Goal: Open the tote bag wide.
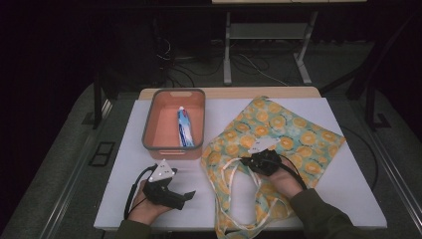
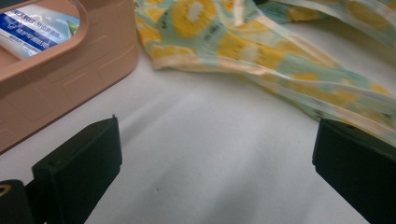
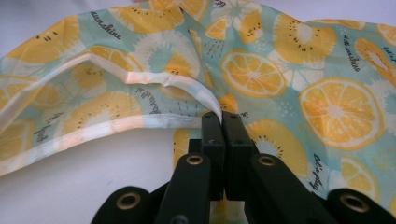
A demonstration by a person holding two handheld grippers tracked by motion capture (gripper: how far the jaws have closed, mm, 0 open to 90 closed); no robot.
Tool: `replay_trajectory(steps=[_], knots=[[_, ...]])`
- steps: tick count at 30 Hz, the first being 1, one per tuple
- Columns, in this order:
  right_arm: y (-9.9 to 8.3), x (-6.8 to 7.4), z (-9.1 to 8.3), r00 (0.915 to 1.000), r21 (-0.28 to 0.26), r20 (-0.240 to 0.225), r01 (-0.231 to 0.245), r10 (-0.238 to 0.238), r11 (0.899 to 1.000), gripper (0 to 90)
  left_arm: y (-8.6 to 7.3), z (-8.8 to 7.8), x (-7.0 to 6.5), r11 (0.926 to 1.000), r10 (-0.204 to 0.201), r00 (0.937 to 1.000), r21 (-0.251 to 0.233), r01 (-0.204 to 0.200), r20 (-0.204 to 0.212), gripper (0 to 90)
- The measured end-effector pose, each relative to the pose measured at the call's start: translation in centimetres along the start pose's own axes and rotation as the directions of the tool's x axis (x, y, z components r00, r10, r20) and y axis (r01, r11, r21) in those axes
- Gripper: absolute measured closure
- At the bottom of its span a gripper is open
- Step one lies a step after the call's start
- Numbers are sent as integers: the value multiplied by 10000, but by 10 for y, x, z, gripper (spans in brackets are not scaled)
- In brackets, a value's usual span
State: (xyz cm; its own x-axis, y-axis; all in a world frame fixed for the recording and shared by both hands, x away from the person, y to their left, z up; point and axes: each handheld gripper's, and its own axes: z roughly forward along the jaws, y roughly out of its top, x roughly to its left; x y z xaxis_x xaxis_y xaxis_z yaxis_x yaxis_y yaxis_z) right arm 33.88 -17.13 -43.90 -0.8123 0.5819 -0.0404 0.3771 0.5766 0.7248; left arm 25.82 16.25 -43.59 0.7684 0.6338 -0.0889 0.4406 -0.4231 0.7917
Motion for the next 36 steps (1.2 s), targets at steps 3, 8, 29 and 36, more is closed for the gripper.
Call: replay_trajectory(steps=[3, 8, 29, 36], knots=[[-1, -6, 7, 9986, 218, 521, -141, 130, 9997, 888, 0, 0, 0, 10000, -6, 10000, -18, 6, -2, 0], [-3, -10, 5, 9984, 176, 464, -332, 323, 9993, 875, 0, 0, 0, 10000, 11, 10000, -40, -11, 4, 0], [-10, 57, -67, 9598, -554, -2763, 362, -502, 9978, 384, 1, 4, -1, 9996, 56, 9996, -291, -48, 293, 0], [-15, 82, -64, 9342, -353, -3461, 795, -869, 9962, 366, 2, 9, 5, 9991, 193, 9990, -394, -177, 409, 0]])
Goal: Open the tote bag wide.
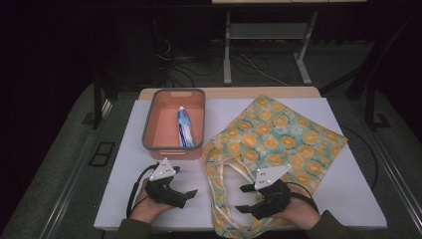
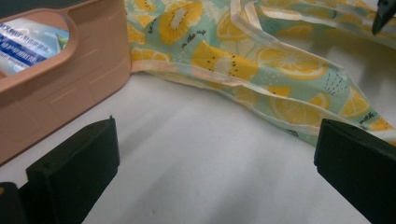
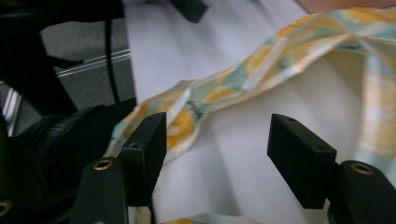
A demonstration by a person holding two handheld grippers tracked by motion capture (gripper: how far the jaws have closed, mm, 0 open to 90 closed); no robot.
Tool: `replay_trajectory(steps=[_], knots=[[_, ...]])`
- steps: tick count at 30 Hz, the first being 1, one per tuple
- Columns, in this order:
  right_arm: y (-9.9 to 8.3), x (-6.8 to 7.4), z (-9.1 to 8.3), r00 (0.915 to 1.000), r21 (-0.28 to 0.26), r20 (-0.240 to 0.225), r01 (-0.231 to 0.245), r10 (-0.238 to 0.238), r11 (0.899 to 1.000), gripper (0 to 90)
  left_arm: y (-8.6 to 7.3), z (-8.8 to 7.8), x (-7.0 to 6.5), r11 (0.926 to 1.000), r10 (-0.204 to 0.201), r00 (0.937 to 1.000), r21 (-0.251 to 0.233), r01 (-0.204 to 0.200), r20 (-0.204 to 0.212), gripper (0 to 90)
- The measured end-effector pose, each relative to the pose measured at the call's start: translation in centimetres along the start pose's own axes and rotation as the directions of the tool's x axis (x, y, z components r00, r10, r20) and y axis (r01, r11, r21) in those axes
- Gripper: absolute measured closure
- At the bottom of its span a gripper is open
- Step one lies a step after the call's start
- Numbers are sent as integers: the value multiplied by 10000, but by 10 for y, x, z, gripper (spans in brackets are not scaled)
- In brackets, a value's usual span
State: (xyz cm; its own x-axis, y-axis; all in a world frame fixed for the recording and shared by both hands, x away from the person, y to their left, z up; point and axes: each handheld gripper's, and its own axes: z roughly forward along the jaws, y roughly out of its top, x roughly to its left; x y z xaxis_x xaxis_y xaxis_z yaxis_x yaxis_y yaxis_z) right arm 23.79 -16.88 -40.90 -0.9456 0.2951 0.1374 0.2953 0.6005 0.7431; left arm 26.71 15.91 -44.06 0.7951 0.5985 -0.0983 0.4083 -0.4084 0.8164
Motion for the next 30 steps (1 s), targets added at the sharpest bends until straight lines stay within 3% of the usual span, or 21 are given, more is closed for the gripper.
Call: replay_trajectory(steps=[5, 9, 13, 19, 22, 23, 26, 30], knots=[[2, 12, 16, 9989, 345, -419, 233, -218, 9991, 350, 1, 4, 2, 10000, 25, 10000, 96, -25, 11, 0], [-1, 23, 38, 9960, 972, -749, 555, -483, 9937, 343, 1, 5, 0, 9998, 126, 9999, 162, -127, 83, 0], [-5, 26, 51, 9958, 1474, -643, 741, -652, 9863, 370, 1, 5, -1, 9997, 164, 9998, 172, -166, 100, 0], [-7, 27, 52, 9918, 1392, 10, 1261, -1275, 9822, 582, 1, 7, -2, 9995, 168, 9998, 256, -170, 94, 0], [-7, 25, 51, 9920, 1317, 77, 1239, -1260, 9835, 723, 1, 7, -3, 9995, 197, 9998, 252, -200, 102, 0], [-7, 23, 51, 9924, 1266, -28, 1222, -1229, 9844, 812, 1, 7, -3, 9996, 185, 9998, 231, -188, 110, 0], [-6, 21, 51, 9931, 1174, -108, 1172, -1167, 9861, 876, 1, 7, -3, 9996, 182, 9998, 222, -184, 109, 0], [-4, 16, 43, 9941, 804, -19, 1084, -1086, 9908, 878, 2, 5, -3, 9997, 200, 9997, 152, -202, 116, 0]])
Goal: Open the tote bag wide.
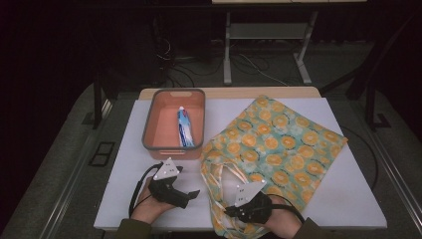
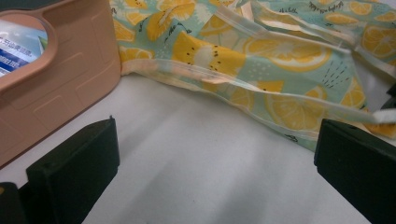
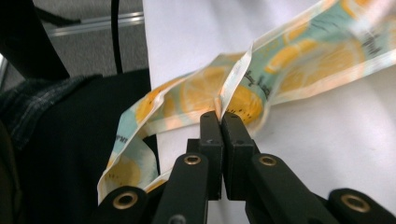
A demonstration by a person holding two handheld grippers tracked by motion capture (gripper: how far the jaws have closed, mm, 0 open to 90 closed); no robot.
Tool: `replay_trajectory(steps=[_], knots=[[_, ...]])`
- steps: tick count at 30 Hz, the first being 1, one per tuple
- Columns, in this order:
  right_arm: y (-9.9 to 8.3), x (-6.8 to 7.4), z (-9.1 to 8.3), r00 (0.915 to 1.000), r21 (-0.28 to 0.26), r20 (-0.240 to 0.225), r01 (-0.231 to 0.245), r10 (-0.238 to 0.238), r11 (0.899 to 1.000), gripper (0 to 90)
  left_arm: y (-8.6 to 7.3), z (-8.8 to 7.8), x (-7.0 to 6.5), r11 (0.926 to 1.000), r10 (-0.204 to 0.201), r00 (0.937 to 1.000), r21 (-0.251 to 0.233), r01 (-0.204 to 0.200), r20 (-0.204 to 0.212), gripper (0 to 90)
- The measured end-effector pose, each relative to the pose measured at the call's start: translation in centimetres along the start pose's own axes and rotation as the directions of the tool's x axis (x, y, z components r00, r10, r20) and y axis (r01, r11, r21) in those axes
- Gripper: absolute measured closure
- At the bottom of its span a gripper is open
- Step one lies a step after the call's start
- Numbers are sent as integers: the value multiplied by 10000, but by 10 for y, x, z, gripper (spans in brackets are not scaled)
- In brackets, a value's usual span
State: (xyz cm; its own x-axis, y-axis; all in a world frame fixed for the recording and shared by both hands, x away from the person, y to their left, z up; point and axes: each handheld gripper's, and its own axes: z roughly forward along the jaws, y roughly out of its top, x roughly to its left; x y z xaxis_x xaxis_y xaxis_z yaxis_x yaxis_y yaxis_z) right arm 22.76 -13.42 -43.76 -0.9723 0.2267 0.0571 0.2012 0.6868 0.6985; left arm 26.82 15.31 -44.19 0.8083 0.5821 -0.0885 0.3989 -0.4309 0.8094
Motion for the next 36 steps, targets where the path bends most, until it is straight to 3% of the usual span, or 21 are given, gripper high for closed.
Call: replay_trajectory(steps=[9, 11, 13, 17, 18, 19, 20, 22, 23, 24, 25, 26, 30, 31, 32, 36], knots=[[2, -31, -43, 9920, -1433, 891, -757, 891, 9868, 880, 0, -2, 1, 9999, -74, 10000, -104, 73, -51, 0], [-2, -48, -57, 9821, -1761, 1357, -1055, 1303, 9787, 880, 0, -2, 1, 9999, -90, 9999, -115, 90, -45, 0], [-4, -53, -61, 9779, -1861, 1519, -1147, 1439, 9758, 880, 0, -2, 1, 9999, -81, 10000, -130, 80, -47, 0], [-12, -77, -79, 9560, -2305, 2082, -1572, 2065, 9603, 880, 0, -3, 1, 9998, -128, 9999, -177, 127, -33, 0], [-14, -82, -84, 9494, -2409, 2208, -1688, 2234, 9557, 881, 0, -3, 1, 9997, -168, 9999, -190, 168, -28, 0], [-18, -94, -92, 9355, -2600, 2470, -1872, 2527, 9473, 880, 0, -3, 2, 9997, -169, 9999, -192, 169, -32, 0], [-18, -94, -92, 9355, -2600, 2470, -1872, 2527, 9473, 880, 0, -2, 2, 9997, -162, 9999, -179, 162, -29, 0], [-23, -105, -100, 9196, -2698, 2822, -1972, 2732, 9425, 880, 0, -2, 2, 9998, -148, 9999, -155, 147, -40, 0], [-29, -117, -107, 9009, -2810, 3120, -2159, 3017, 9351, 881, 0, -2, 2, 9998, -151, 9999, -150, 150, -49, 0], [-29, -117, -107, 9009, -2810, 3120, -2159, 3017, 9351, 881, 0, -2, 2, 9998, -157, 9999, -149, 156, -58, 0], [-36, -129, -115, 8800, -2924, 3394, -2370, 3322, 9265, 881, 0, -2, 2, 9997, -161, 9998, -158, 160, -65, 0], [-36, -129, -115, 8800, -2924, 3394, -2370, 3322, 9265, 881, 0, -2, 2, 9998, -151, 9999, -146, 150, -76, 0], [-51, -149, -127, 8364, -3109, 3864, -2787, 3888, 9086, 881, -1, -2, 2, 9997, -172, 9998, -146, 170, -114, 0], [-59, -157, -132, 8154, -3116, 4079, -2985, 4107, 9021, 880, -1, -2, 2, 9997, -186, 9998, -150, 184, -107, 0], [-59, -157, -132, 8154, -3116, 4079, -2985, 4107, 9021, 880, -1, -2, 2, 9997, -191, 9998, -146, 190, -97, 0], [-76, -173, -134, 7765, -2941, 4410, -3489, 4501, 8898, 880, -1, -2, 2, 9997, -195, 9998, -124, 194, -87, 0]])
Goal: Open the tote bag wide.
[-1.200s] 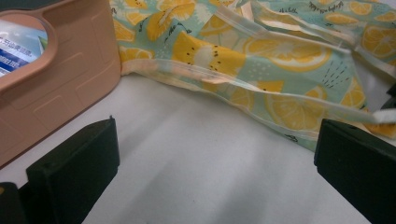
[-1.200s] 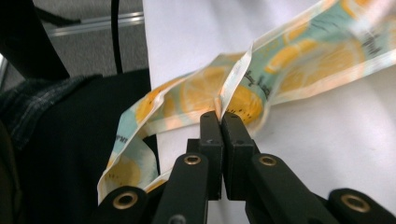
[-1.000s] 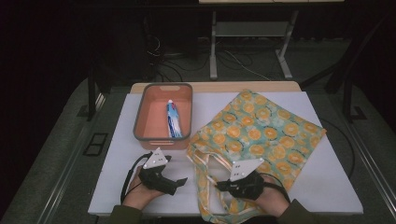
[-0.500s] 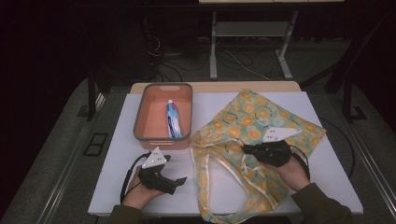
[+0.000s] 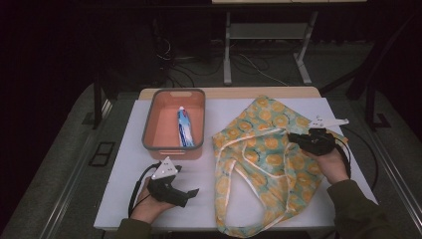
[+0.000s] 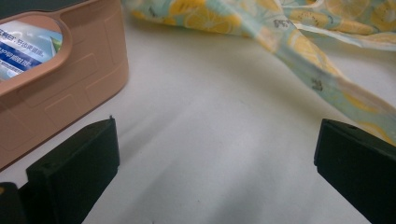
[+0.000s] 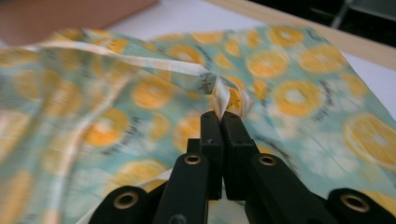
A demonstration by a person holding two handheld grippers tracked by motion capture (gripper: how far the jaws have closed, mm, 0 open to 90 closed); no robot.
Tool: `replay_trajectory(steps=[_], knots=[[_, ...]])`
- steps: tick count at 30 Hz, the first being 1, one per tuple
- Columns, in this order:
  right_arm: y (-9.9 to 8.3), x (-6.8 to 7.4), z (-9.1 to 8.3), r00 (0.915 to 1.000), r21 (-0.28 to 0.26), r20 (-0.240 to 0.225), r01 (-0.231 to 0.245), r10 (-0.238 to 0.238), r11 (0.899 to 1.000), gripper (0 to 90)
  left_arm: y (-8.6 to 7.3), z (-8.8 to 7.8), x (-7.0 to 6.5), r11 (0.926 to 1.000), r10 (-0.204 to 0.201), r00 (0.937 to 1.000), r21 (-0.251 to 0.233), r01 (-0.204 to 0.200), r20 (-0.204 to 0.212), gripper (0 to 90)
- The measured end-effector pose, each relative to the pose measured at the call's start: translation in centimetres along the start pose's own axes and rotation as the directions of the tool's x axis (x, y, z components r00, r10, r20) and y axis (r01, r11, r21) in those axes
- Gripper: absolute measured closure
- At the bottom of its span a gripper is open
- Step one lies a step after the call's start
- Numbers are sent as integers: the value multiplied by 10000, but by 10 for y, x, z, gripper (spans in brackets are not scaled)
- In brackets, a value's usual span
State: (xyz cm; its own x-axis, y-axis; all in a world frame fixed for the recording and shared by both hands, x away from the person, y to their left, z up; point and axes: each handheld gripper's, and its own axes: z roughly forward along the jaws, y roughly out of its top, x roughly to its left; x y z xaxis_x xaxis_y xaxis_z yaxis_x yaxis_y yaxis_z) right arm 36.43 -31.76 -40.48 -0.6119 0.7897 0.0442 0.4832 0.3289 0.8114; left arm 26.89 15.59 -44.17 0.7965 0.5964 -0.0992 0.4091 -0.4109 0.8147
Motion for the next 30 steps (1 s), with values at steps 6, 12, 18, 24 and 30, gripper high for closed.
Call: replay_trajectory(steps=[6, 12, 18, 24, 30], knots=[[-16, -15, 17, 9987, 1084, 454, -296, 247, 9937, 879, 0, 0, 0, 10000, 26, 10000, 26, -26, -19, 0], [-24, -14, 32, 9986, 1924, 374, -444, 378, 9803, 732, 0, 0, -1, 10000, 45, 10000, 24, -45, -11, 0], [-10, -11, 14, 9960, 978, 214, -890, 873, 9912, 418, 0, 0, -1, 10000, 38, 10000, 16, -38, -4, 0], [4, 7, -7, 9957, 316, -695, -597, 618, 9977, 320, 0, 0, -1, 10000, 45, 10000, 8, -45, 11, 0], [9, 41, -11, 9840, 595, -1755, 406, -296, 9974, 343, 0, -1, -2, 10000, 62, 10000, 29, -62, 18, 0]])
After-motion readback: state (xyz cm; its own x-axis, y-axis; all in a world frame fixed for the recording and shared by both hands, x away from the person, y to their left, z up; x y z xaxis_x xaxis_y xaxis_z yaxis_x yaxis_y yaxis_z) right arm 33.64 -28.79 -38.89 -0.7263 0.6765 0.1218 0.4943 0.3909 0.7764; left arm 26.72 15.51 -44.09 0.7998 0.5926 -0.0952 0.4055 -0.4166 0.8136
